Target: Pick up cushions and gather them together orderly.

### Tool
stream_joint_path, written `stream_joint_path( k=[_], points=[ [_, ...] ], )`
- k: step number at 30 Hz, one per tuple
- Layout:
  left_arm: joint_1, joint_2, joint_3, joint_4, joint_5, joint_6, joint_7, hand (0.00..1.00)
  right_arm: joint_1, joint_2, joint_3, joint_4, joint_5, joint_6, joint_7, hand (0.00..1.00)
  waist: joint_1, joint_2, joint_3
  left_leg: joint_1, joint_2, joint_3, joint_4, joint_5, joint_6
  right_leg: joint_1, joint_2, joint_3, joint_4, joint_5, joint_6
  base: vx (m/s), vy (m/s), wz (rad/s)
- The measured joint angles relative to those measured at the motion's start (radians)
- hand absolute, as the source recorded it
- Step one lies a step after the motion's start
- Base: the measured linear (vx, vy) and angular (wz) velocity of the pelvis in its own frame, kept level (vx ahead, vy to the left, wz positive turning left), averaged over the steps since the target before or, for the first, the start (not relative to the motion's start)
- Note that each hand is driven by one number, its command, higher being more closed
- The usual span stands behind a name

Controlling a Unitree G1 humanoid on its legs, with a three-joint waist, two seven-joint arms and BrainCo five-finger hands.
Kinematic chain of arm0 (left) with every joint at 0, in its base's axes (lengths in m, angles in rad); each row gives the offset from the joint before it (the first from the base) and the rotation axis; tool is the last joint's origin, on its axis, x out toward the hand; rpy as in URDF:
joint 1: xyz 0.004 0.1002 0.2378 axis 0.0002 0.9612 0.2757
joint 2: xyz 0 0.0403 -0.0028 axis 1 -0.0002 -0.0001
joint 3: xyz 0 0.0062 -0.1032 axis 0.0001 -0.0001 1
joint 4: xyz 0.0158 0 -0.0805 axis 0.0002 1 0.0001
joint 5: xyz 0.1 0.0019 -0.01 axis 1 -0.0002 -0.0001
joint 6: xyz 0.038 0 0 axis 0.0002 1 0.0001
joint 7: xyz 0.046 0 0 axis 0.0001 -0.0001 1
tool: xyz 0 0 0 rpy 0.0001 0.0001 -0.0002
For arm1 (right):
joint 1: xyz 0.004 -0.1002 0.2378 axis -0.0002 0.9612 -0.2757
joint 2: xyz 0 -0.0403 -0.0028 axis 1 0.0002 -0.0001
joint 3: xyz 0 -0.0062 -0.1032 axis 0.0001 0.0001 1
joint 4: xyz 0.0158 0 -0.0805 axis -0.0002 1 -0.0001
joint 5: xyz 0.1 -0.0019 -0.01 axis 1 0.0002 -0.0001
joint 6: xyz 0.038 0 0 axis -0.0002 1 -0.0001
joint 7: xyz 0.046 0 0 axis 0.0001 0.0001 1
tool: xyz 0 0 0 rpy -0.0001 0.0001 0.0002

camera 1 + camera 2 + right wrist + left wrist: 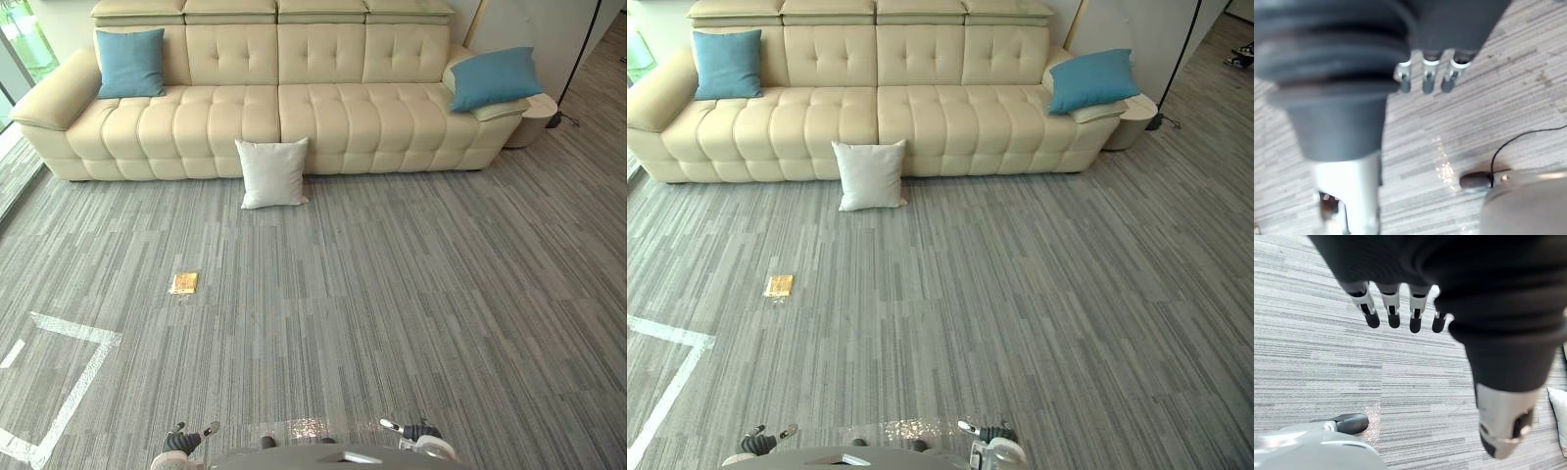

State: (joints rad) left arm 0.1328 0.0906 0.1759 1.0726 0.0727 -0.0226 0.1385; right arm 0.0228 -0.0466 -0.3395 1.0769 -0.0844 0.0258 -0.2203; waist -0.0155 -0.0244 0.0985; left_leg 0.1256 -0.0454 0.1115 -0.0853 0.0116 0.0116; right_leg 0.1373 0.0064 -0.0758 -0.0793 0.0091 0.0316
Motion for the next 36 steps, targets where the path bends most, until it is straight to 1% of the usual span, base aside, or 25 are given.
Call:
stream_joint_path(
  k=[9, 36],
  points=[
    [-0.001, 0.003, -0.001, 0.001, 0.0, 0.0, -0.001, 0.0, -0.006, -0.001, 0.0, 0.001, 0.0, 0.0, 0.002, 0.0, 0.0, -0.003, 0.014, -0.001, 0.0, 0.0, 0.0, -0.002, 0.0, -0.001, 0.0, 0.0, 0.0, -0.002, 0.0, 0.0, 0.0, 0.0],
    [-0.001, 0.007, -0.002, 0.016, -0.001, 0.0, -0.015, 0.0, -0.007, -0.002, 0.001, 0.002, -0.001, 0.0, 0.003, 0.0, 0.003, -0.003, 0.015, 0.0, 0.0, 0.002, 0.0, -0.002, 0.001, -0.001, 0.0, 0.001, 0.0, -0.002, 0.001, 0.0, 0.0, 0.0]
  ],
)
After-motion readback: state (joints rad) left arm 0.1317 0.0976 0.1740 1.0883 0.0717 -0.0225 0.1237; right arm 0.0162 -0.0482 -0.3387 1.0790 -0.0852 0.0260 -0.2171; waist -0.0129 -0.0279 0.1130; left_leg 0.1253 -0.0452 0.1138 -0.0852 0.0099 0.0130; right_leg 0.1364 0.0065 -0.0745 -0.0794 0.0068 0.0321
